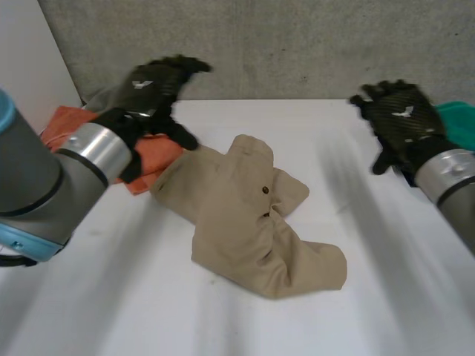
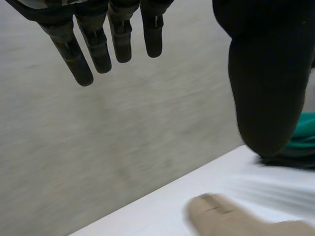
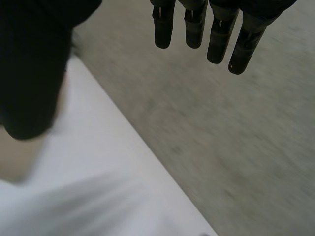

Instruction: Fold the laundry.

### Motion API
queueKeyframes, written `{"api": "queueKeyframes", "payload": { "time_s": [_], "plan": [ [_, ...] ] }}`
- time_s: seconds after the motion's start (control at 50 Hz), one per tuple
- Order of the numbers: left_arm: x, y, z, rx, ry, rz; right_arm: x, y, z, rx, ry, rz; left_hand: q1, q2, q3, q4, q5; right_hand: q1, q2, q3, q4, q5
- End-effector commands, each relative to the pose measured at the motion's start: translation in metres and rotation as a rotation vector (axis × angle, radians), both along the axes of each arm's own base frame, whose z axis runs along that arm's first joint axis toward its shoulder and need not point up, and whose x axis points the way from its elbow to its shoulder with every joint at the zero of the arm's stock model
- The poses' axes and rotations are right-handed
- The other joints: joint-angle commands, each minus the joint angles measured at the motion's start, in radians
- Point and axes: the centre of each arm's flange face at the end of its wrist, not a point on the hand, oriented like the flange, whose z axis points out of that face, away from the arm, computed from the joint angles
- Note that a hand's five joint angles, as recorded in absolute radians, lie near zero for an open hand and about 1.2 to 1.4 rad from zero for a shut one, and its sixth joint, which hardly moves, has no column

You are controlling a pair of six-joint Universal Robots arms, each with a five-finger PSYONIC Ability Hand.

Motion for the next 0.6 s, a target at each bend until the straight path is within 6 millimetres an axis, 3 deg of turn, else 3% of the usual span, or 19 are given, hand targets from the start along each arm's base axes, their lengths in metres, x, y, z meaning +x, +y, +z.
{"api": "queueKeyframes", "payload": {
  "time_s": [0.02, 0.06, 0.18, 0.3, 0.36, 0.44, 0.54, 0.6],
  "plan": [
    [0.037, -0.012, -0.019, 0.032, -0.091, 0.236, 0.055, 0.03, -0.005, 0.073, 0.03, 0.183, 0.005, -0.002, -0.002, 0.003, 0.013, -0.027, -0.049, -0.04, -0.065, -0.066],
    [0.04, -0.016, -0.023, 0.026, -0.127, 0.249, 0.072, 0.031, -0.009, 0.091, 0.041, 0.229, 0.005, -0.002, -0.002, 0.003, 0.013, -0.027, -0.049, -0.04, -0.065, -0.066],
    [0.04, -0.034, -0.066, 0.074, -0.287, 0.258, 0.114, 0.031, -0.023, 0.069, 0.081, 0.335, 0.003, -0.005, -0.005, 0.0, 0.01, -0.027, -0.049, -0.04, -0.065, -0.066],
    [0.037, -0.034, -0.098, 0.18, -0.35, 0.237, 0.151, 0.027, -0.046, -0.033, 0.169, 0.488, 0.014, 0.007, 0.006, 0.012, 0.022, -0.027, -0.049, -0.04, -0.065, -0.066],
    [0.037, -0.024, -0.105, 0.24, -0.372, 0.226, 0.168, 0.017, -0.062, -0.076, 0.195, 0.528, 0.017, 0.01, 0.009, 0.015, 0.025, -0.027, -0.049, -0.04, -0.065, -0.066],
    [0.034, -0.001, -0.109, 0.334, -0.376, 0.193, 0.178, 0.003, -0.068, -0.109, 0.195, 0.525, 0.032, 0.024, 0.024, 0.03, 0.039, -0.027, -0.049, -0.04, -0.065, -0.066],
    [0.026, 0.038, -0.099, 0.472, -0.246, 0.156, 0.186, -0.007, -0.067, -0.138, 0.187, 0.54, 0.09, 0.083, 0.082, 0.088, 0.098, 0.006, -0.015, -0.007, -0.031, -0.032],
    [0.024, 0.047, -0.1, 0.538, -0.177, 0.155, 0.187, -0.009, -0.065, -0.149, 0.184, 0.564, 0.102, 0.095, 0.094, 0.1, 0.11, 0.021, 0.0, 0.008, -0.016, -0.017]
  ]
}}
